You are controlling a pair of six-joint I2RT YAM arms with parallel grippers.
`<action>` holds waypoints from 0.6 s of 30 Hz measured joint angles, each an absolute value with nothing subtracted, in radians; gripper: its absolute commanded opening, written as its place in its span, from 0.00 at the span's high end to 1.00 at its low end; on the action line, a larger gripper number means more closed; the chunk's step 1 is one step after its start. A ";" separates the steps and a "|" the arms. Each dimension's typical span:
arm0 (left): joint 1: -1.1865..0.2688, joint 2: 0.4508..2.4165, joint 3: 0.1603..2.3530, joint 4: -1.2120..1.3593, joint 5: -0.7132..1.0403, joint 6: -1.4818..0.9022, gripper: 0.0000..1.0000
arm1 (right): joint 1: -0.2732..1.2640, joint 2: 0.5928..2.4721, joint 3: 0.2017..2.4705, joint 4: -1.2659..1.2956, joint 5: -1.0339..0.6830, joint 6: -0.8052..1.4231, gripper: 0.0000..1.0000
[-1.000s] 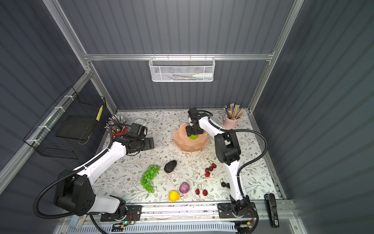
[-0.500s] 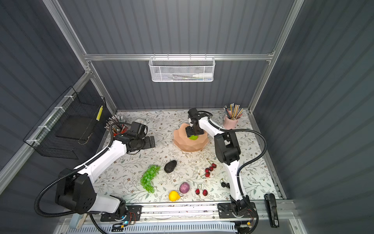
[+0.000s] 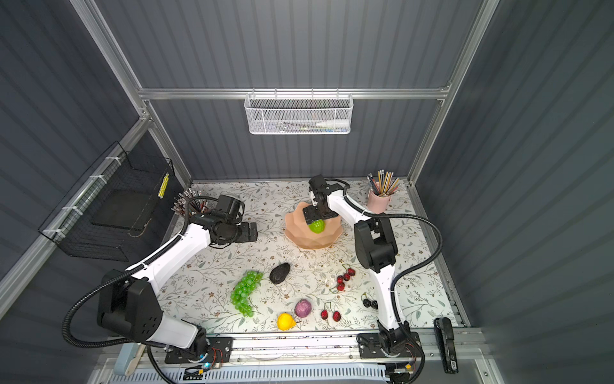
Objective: Place and organize the fake fruits in the fruit bowl
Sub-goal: 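Release the green fruit and withdraw the right gripper while the left gripper grasps the avocado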
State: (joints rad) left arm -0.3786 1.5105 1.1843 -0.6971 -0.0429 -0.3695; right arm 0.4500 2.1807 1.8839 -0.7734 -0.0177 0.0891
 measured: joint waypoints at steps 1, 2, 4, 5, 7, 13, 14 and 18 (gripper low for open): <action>-0.379 1.517 1.185 -0.700 -0.030 -0.369 0.03 | 0.453 2.147 1.872 -0.773 -0.013 0.089 0.07; -0.379 1.523 1.185 -0.703 -0.016 -0.370 0.05 | 0.455 2.116 1.861 -0.772 -0.010 0.089 0.07; -0.379 1.535 1.185 -0.710 0.010 -0.369 0.06 | 0.460 2.035 1.819 -0.760 -0.003 0.091 0.08; -0.379 1.539 1.185 -0.714 0.020 -0.369 0.06 | 0.463 2.000 1.796 -0.753 -0.001 0.093 0.08; -0.384 1.555 1.191 -0.723 0.038 -0.366 0.06 | 0.467 1.899 1.713 -0.720 0.001 0.107 0.09; -0.452 1.656 1.294 -0.768 0.049 -0.331 0.05 | 0.470 1.629 1.401 -0.608 -0.017 0.180 0.10; -0.474 1.668 1.306 -0.771 0.043 -0.324 0.05 | 0.470 1.599 1.357 -0.593 -0.021 0.190 0.10; -0.582 1.681 1.310 -0.782 0.003 -0.316 0.05 | 0.470 1.505 1.216 -0.569 -0.029 0.218 0.10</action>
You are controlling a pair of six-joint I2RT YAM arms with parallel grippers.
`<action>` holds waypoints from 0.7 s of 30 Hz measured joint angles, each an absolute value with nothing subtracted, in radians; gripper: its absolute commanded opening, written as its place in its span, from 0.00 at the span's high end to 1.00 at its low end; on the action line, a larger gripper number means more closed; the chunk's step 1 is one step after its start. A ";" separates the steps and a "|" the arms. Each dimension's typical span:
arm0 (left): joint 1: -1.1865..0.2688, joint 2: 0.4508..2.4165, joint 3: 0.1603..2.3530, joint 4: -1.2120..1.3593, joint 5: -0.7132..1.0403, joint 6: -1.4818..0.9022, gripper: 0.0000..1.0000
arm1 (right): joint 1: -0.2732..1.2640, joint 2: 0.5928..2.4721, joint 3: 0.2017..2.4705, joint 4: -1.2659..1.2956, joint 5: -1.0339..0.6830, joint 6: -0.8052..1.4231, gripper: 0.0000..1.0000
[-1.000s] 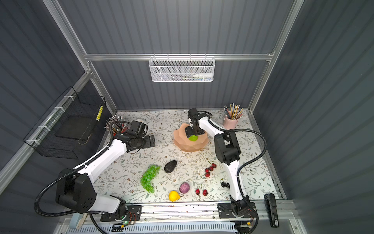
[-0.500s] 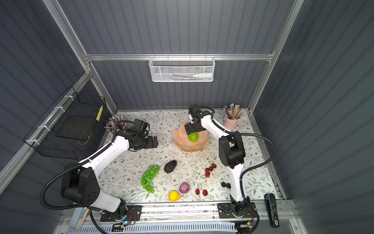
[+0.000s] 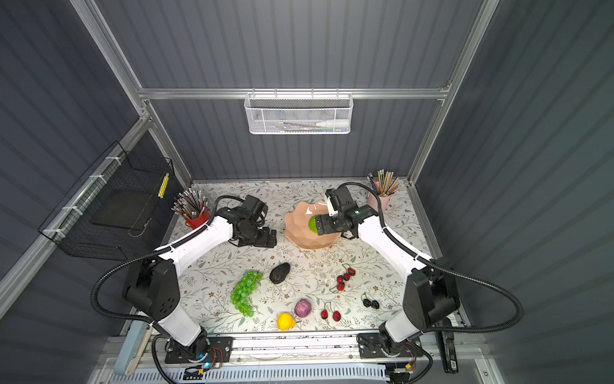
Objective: Place and organize the fake fruits in the fruit bowl
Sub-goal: 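Release the green fruit and withdraw the right gripper while the left gripper grasps the avocado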
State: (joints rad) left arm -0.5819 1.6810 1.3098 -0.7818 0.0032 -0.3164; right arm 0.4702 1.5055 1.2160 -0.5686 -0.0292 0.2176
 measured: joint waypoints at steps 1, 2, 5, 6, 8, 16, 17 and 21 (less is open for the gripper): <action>-0.608 1.680 1.306 -0.781 -0.008 -0.317 0.06 | 0.470 1.491 1.193 -0.568 -0.031 0.221 0.10; -0.630 1.680 1.299 -0.778 -0.017 -0.317 0.06 | 0.470 1.480 1.175 -0.562 -0.031 0.224 0.10; -0.691 1.680 1.266 -0.775 -0.030 -0.317 0.07 | 0.470 1.436 1.114 -0.529 -0.031 0.235 0.11; -0.706 1.680 1.255 -0.778 -0.034 -0.317 0.08 | 0.470 1.422 1.097 -0.516 -0.031 0.239 0.11; -0.722 1.681 1.245 -0.790 -0.042 -0.317 0.09 | 0.470 1.407 1.079 -0.493 -0.031 0.247 0.11; -0.748 1.734 1.236 -0.781 -0.033 -0.308 0.08 | 0.470 1.412 1.071 -0.412 -0.043 0.263 0.11; -0.749 1.744 1.234 -0.781 -0.030 -0.306 0.08 | 0.470 1.413 1.071 -0.409 -0.044 0.263 0.11; -0.761 1.773 1.211 -0.764 -0.012 -0.306 0.09 | 0.470 1.413 1.065 -0.405 -0.046 0.263 0.11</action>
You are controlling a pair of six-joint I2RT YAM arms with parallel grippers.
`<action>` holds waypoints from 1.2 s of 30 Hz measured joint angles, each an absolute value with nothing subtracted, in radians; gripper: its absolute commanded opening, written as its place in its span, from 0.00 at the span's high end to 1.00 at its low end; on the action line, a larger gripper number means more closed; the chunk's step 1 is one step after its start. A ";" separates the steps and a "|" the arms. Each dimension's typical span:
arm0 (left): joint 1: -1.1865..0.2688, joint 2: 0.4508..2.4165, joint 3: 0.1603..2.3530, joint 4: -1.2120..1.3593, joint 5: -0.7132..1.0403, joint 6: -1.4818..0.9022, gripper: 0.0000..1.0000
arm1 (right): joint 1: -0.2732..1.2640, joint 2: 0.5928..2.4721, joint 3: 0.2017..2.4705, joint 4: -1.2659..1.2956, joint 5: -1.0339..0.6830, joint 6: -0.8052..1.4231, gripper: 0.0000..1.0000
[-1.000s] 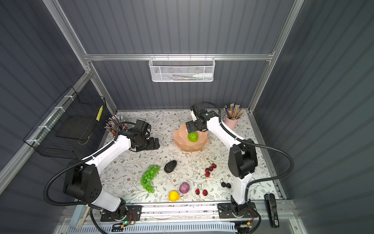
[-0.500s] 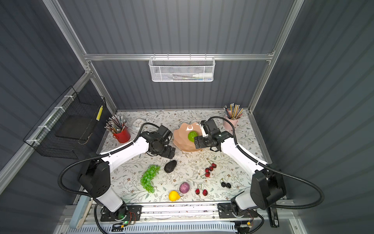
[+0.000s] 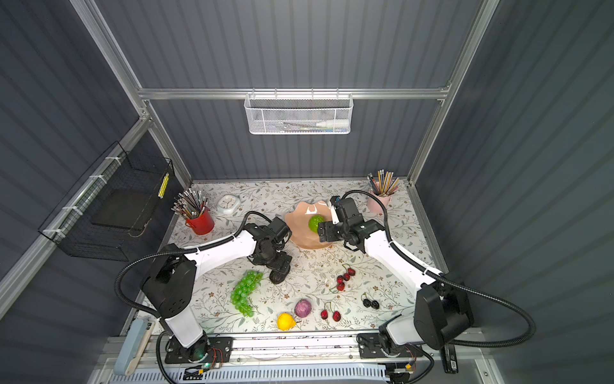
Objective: Place and organize the fake fruits in the fruit bowl
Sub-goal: 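Release the green fruit and withdraw the right gripper while the left gripper grasps the avocado, then carry the dark avocado with the left gripper into the bowl beside the green fruit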
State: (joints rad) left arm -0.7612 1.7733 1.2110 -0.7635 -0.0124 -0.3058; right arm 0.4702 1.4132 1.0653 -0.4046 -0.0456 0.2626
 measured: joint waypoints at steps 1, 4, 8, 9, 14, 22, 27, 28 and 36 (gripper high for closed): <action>-0.764 1.777 1.205 -0.762 -0.007 -0.306 0.10 | 0.470 1.413 1.063 -0.403 -0.046 0.263 0.11; -0.769 1.781 1.192 -0.762 0.006 -0.306 0.14 | 0.470 1.411 1.049 -0.389 -0.046 0.266 0.11; -0.774 1.792 1.190 -0.756 0.025 -0.307 0.20 | 0.470 1.411 1.039 -0.382 -0.045 0.267 0.11; -0.774 1.797 1.188 -0.752 0.028 -0.307 0.22 | 0.470 1.411 1.039 -0.380 -0.045 0.267 0.11; -0.774 1.805 1.185 -0.744 0.039 -0.318 0.30 | 0.470 1.411 1.039 -0.368 -0.045 0.266 0.11; -0.774 1.805 1.175 -0.740 0.076 -0.344 0.48 | 0.470 1.411 1.039 -0.359 -0.041 0.265 0.10; -0.774 1.782 1.169 -0.764 0.087 -0.332 0.49 | 0.470 1.411 1.039 -0.360 -0.038 0.254 0.11; -0.772 1.767 1.169 -0.779 0.085 -0.325 0.50 | 0.470 1.409 1.039 -0.361 -0.036 0.251 0.11; -0.698 1.719 1.301 -0.846 0.117 -0.308 0.59 | 0.470 1.358 1.015 -0.352 -0.019 0.254 0.12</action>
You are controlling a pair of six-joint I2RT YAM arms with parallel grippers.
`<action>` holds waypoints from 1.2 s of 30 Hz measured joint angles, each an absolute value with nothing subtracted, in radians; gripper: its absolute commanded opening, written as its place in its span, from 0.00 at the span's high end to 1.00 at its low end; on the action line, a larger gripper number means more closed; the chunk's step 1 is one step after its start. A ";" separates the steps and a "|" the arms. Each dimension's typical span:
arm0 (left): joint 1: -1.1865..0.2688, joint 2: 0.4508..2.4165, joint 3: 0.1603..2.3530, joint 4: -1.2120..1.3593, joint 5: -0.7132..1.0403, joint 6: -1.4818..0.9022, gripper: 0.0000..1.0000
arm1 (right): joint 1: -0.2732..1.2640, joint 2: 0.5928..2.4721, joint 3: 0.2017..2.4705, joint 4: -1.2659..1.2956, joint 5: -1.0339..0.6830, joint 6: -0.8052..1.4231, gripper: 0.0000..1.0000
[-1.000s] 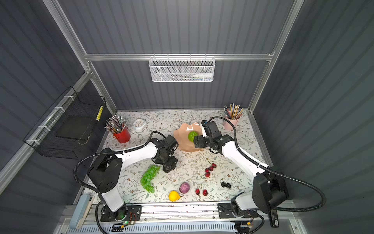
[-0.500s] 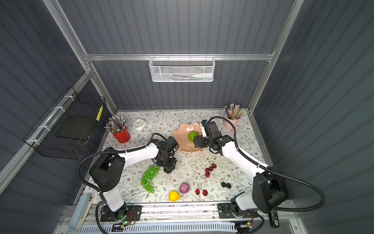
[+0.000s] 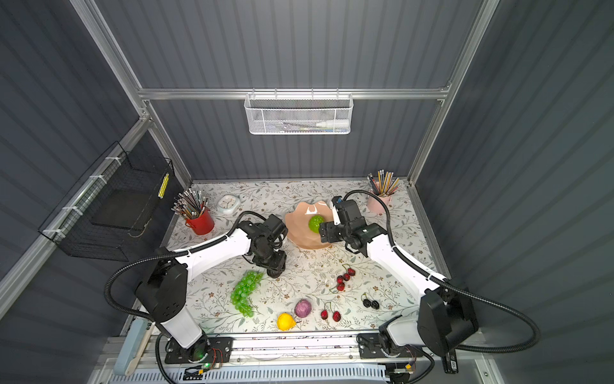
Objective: Place and organize the fake fruits in the fruit bowl
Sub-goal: 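Carry the dark avocado with the left gripper into the bowl beside the green fruit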
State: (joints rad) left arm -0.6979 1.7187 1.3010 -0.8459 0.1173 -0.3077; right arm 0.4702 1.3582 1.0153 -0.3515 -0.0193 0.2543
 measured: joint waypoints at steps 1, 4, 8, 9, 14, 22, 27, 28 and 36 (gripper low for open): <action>-0.688 1.726 1.337 -0.855 0.124 -0.305 0.58 | 0.470 1.355 1.013 -0.351 -0.019 0.255 0.12; -0.654 1.775 1.488 -0.862 0.142 -0.288 0.58 | 0.470 1.349 1.007 -0.348 -0.019 0.254 0.12; -0.620 1.879 1.700 -0.868 0.152 -0.263 0.58 | 0.470 1.343 1.006 -0.345 -0.019 0.254 0.12; -0.616 1.917 1.761 -0.875 0.151 -0.256 0.58 | 0.470 1.341 1.006 -0.344 -0.019 0.255 0.12; -0.600 2.110 2.006 -0.888 0.146 -0.236 0.58 | 0.470 1.322 1.003 -0.339 -0.020 0.263 0.12; -0.594 2.354 2.205 -0.894 0.132 -0.236 0.57 | 0.470 1.280 0.987 -0.340 -0.024 0.266 0.12; -0.594 2.423 2.228 -0.887 0.123 -0.240 0.54 | 0.470 1.252 0.975 -0.352 -0.023 0.266 0.12; -0.594 2.427 2.228 -0.885 0.121 -0.241 0.54 | 0.470 1.247 0.971 -0.355 -0.023 0.266 0.12; -0.594 2.429 2.220 -0.833 0.117 -0.258 0.43 | 0.470 1.225 0.947 -0.371 -0.023 0.270 0.12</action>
